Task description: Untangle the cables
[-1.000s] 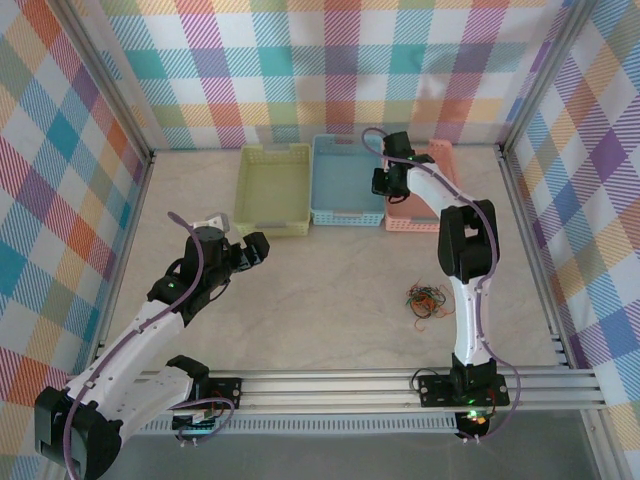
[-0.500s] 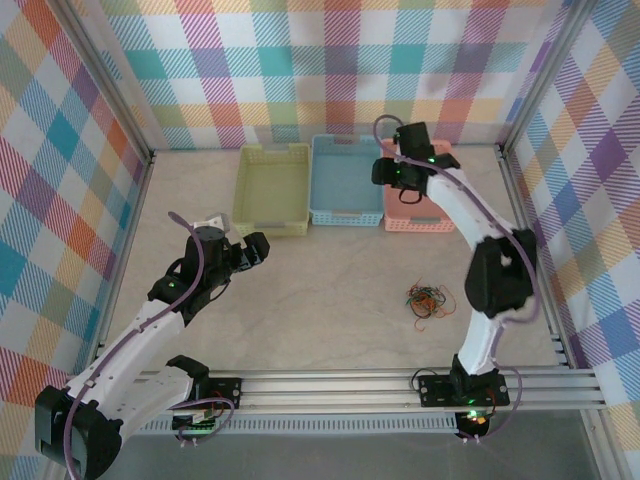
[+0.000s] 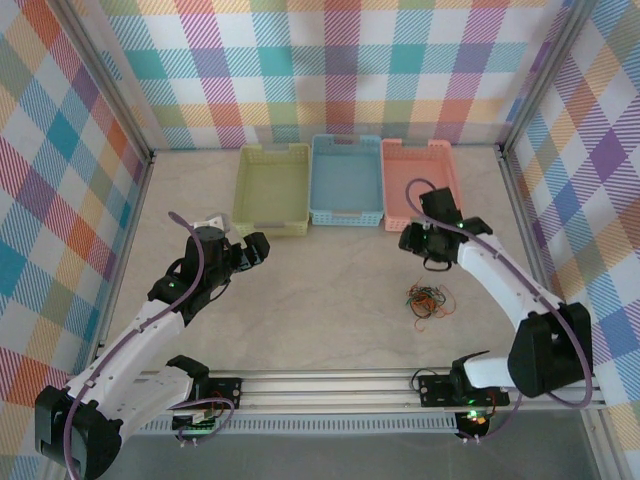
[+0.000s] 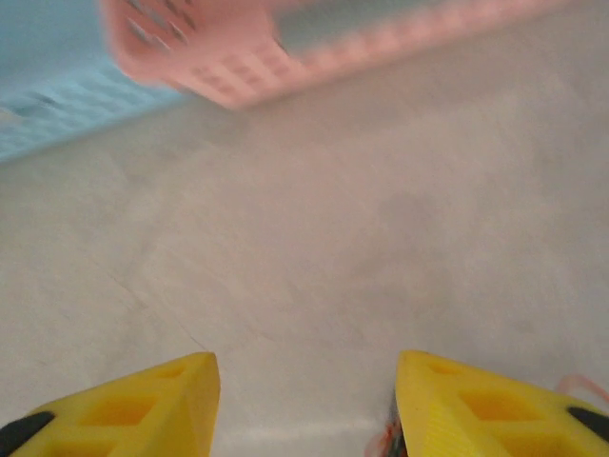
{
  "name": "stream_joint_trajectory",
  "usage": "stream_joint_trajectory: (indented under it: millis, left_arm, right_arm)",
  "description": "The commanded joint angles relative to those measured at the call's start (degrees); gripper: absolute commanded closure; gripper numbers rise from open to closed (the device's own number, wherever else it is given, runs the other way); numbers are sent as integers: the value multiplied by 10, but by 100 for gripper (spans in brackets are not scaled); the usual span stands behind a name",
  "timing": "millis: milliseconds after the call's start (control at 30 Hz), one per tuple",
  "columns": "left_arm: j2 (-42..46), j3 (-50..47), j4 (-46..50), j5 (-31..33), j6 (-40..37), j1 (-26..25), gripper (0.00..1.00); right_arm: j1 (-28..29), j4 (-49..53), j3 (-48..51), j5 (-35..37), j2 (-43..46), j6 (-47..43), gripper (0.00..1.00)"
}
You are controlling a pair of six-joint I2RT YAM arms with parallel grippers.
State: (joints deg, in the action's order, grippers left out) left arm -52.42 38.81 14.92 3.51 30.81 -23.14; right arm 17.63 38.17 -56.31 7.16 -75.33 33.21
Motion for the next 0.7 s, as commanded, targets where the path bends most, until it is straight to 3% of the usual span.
stream_joint_trajectory:
  millis: [0,133,300,433,667]
  left_arm:
    - [9,6,-2,4,-1,-4,7]
    - [12,6,-2,3,-2,-4,7]
    - [11,7,-1,1,-2,-4,7]
    - [10,6,-2,2,-1,-4,7]
    - [12,7,-1,2,-1,-4,7]
  right_arm:
    - [3,41,38,19,30,87,49]
    - [2,55,78,15,53,99,45]
    - [1,68,110,1,50,102,27]
    - [2,76,109,-7,18,94,26]
    - [1,72,88,-42,-33,87,34]
